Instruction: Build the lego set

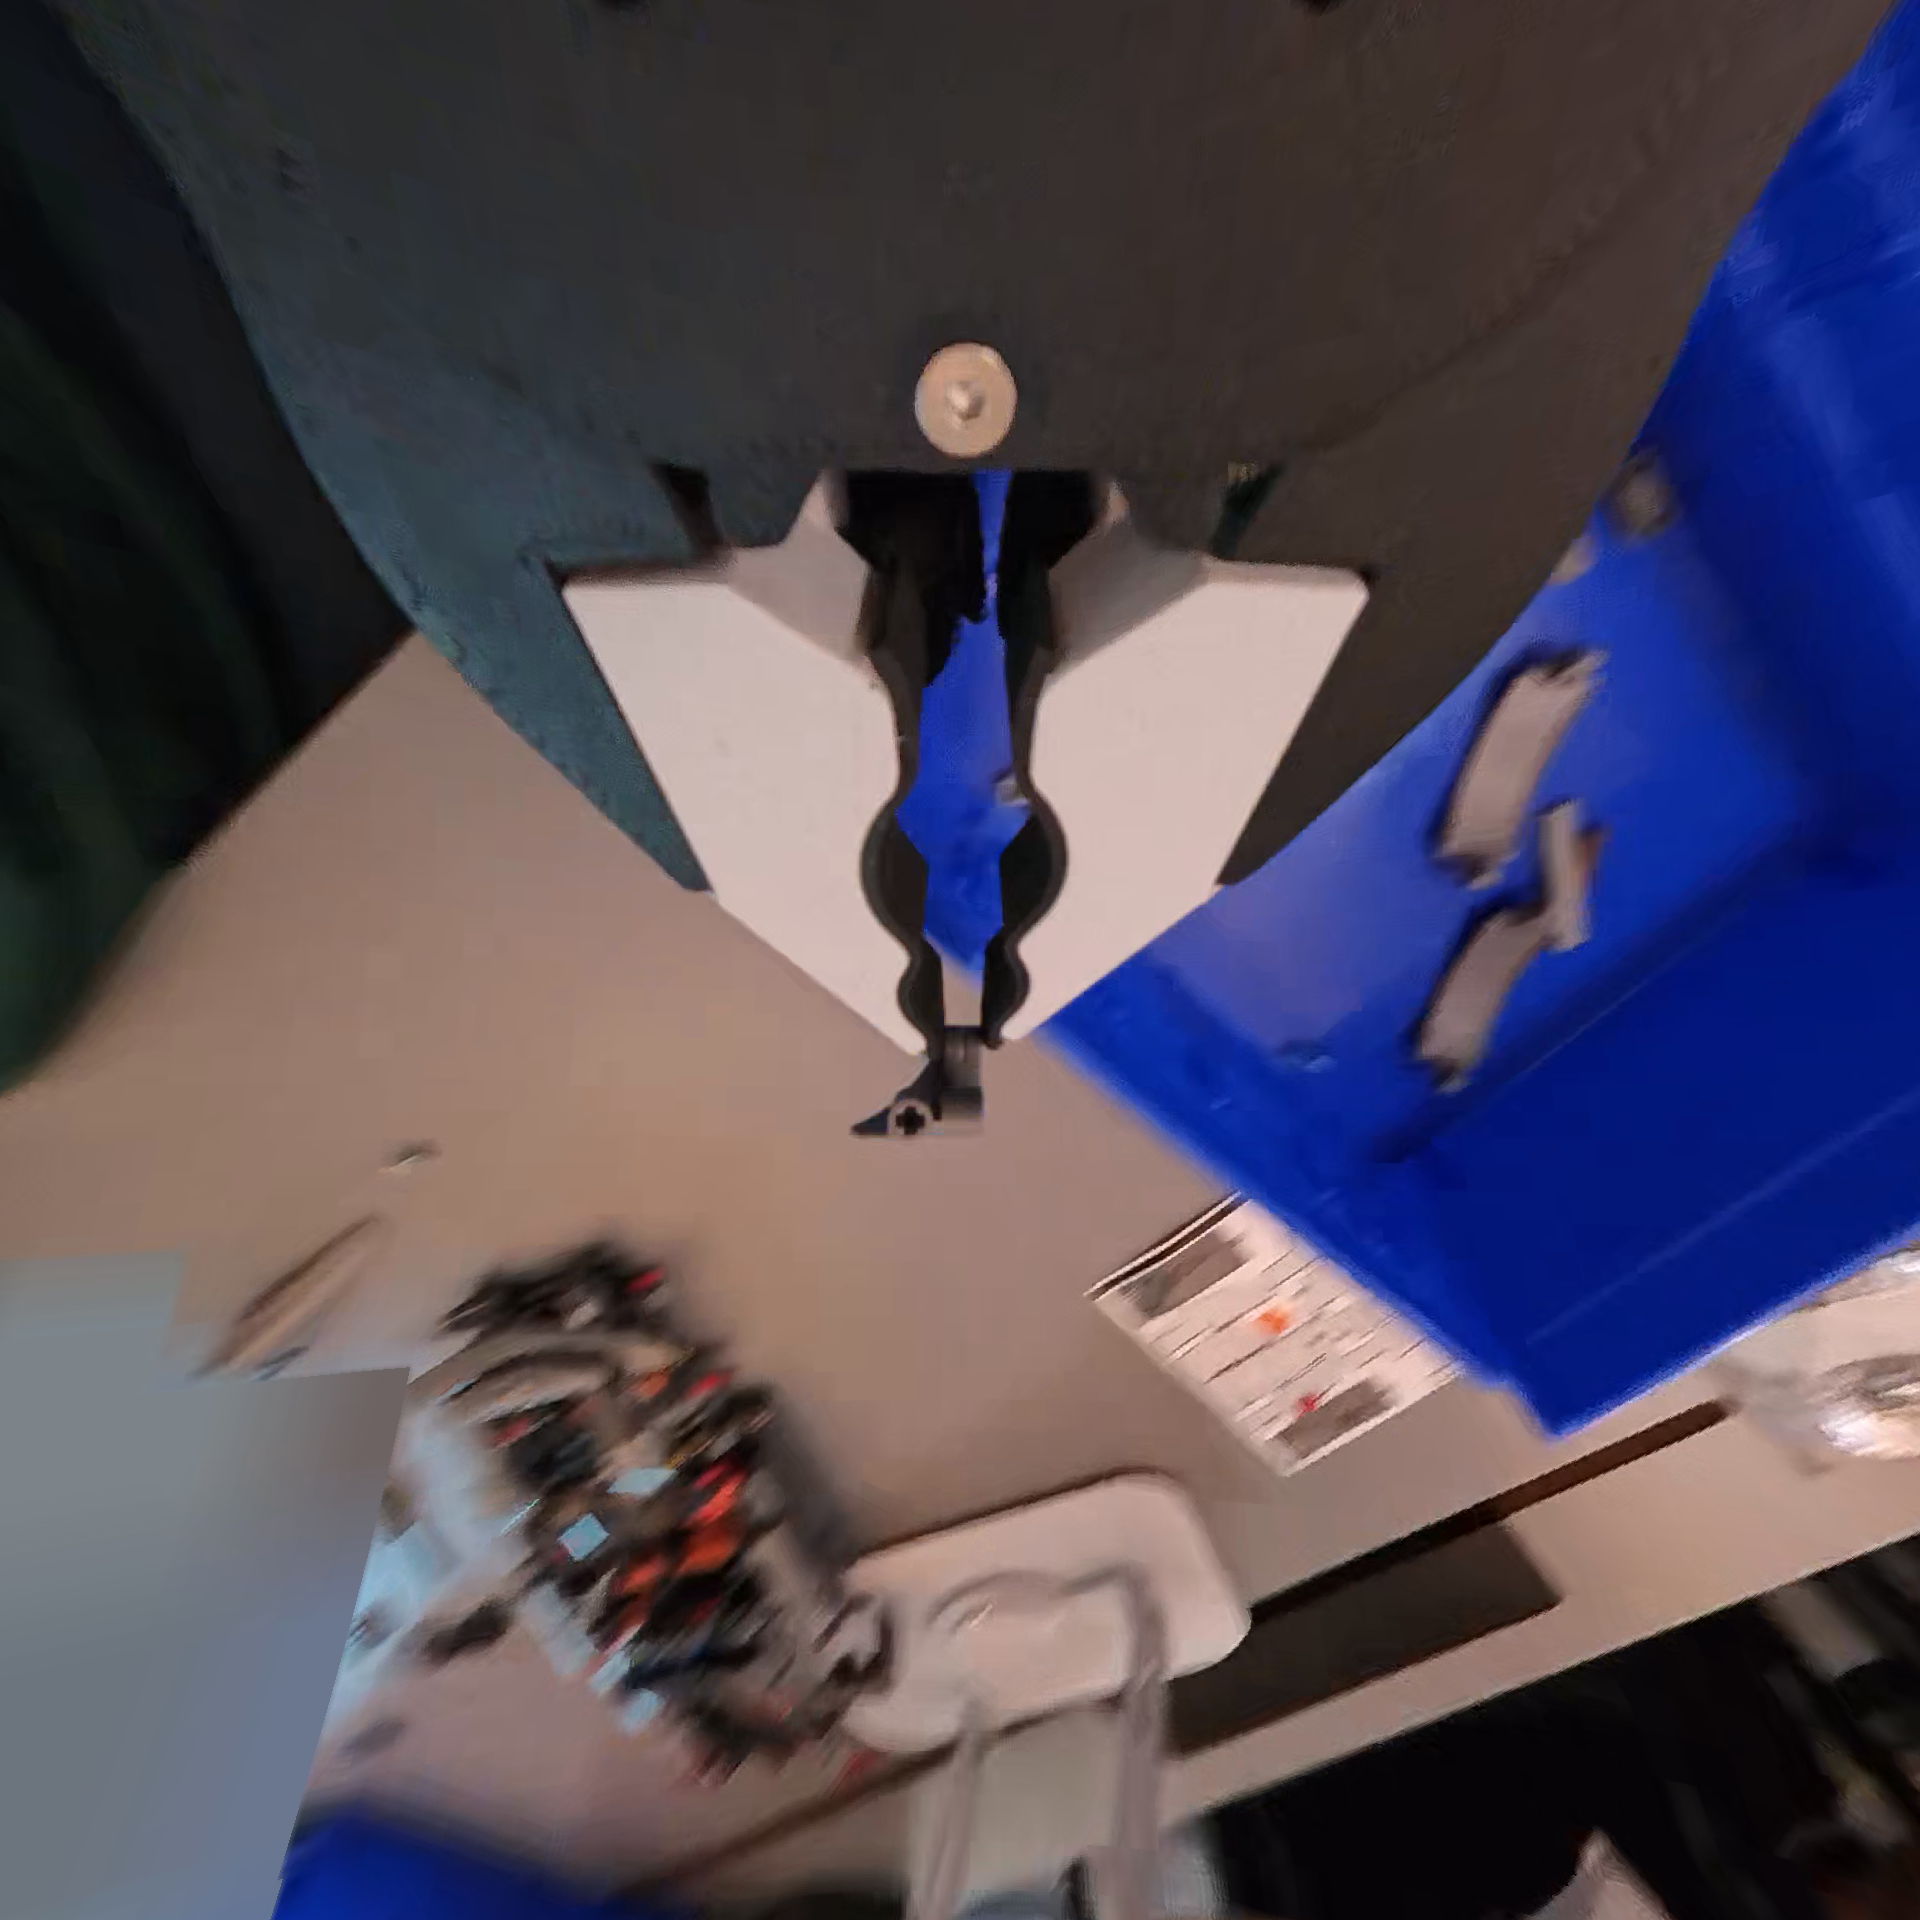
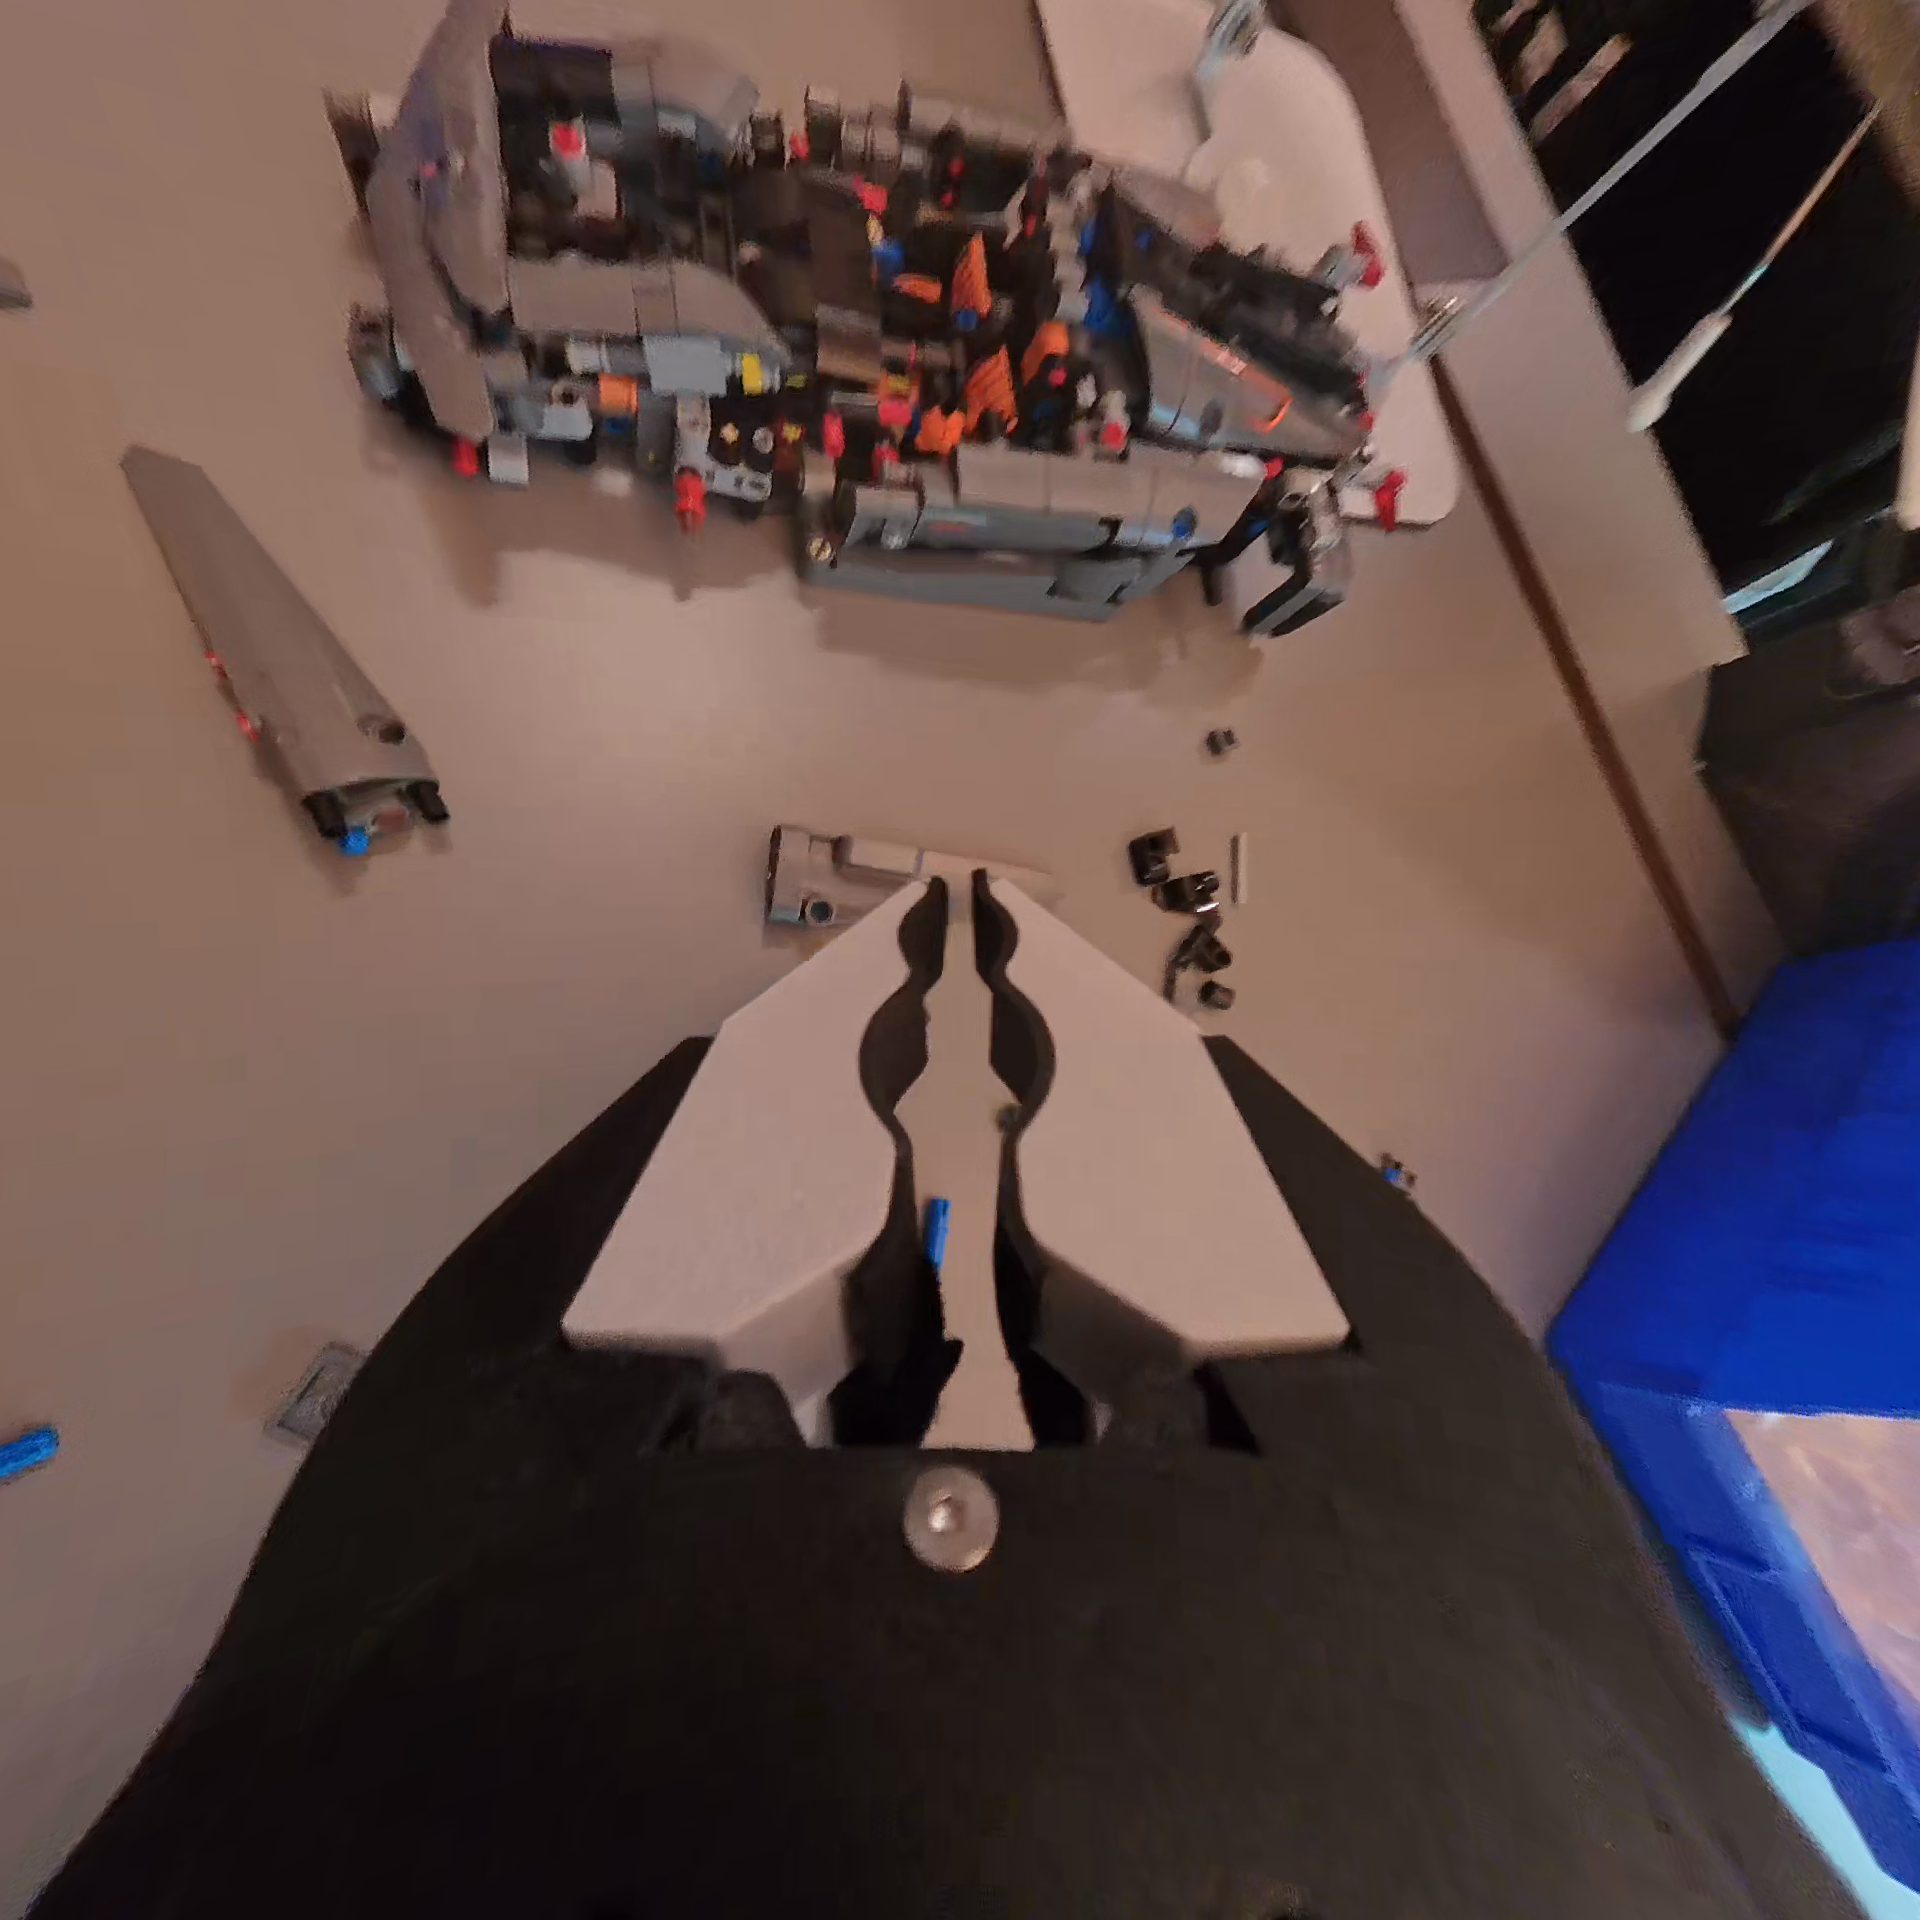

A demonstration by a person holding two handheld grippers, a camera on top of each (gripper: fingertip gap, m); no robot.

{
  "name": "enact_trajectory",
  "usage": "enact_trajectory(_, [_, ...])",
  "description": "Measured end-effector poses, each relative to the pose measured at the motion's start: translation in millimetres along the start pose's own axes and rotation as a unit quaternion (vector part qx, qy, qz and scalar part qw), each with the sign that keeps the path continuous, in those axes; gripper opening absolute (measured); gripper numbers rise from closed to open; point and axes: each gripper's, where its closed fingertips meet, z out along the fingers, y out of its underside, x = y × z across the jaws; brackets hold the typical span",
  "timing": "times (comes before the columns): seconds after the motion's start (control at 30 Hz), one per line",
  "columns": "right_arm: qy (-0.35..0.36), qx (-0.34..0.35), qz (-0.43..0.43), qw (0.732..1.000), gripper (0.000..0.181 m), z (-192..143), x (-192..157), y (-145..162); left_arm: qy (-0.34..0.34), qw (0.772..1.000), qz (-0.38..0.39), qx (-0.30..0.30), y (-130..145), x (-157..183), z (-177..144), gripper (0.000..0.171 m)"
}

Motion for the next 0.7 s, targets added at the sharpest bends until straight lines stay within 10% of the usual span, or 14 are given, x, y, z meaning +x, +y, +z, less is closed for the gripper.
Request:
enact_trajectory(0.43, [-0.063,0.235,-0.078,0.967,0.015,-12.7,-79.2,-165.2,0.232,0.947,-0.142,0.169,-101.3,128.5,67.1,0.005])
enact_trajectory(0.7, [-0.046,0.295,-0.075,0.951,0.019,-17.3,-81.4,-199.4,0.35,0.887,-0.249,0.17,-119.3,172.6,117.3,0.005])
